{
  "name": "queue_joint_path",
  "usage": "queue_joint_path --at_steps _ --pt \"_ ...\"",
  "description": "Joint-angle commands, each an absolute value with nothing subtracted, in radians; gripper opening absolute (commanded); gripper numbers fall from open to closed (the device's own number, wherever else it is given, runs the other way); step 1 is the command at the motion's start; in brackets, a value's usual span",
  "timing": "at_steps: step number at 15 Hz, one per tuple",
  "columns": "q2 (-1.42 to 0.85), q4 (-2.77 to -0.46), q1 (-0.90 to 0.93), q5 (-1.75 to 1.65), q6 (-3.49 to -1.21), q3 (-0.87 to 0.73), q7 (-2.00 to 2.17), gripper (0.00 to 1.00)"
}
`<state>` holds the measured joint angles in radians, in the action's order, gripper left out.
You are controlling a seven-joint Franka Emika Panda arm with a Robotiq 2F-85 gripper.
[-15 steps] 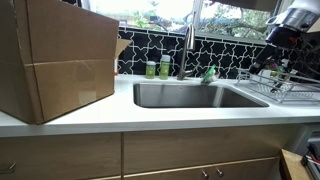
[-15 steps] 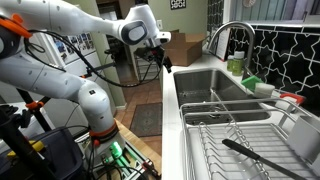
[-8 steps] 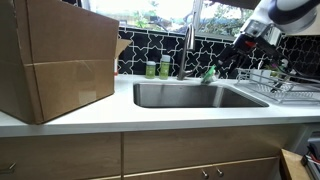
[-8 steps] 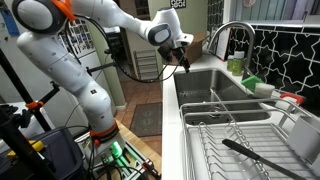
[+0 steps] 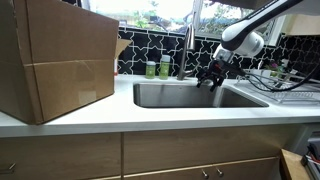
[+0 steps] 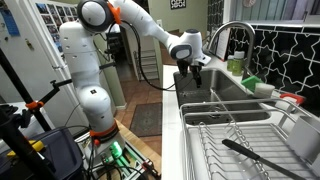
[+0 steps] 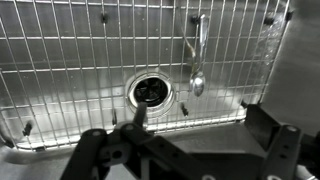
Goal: Pick up the silver spoon from the sink and put it in the dish rack
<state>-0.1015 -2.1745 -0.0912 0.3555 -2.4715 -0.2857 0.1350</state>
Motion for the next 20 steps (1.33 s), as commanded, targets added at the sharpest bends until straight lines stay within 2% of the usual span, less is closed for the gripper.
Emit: queue_joint_path --at_steps 1,9,17,20 --pt "-0.13 -2.158 -0.141 0.343 -2.488 -0.245 0.166 1.0" --pt "-0.18 -2.106 -0.153 0.359 -2.468 -0.24 0.2 1.0" --pt "-0.434 -1.96 -0.269 0.414 -2.532 -0.09 -0.31 1.0" --pt "-0.53 -1.879 -0.304 0.4 -2.54 -0.038 -0.363 1.0"
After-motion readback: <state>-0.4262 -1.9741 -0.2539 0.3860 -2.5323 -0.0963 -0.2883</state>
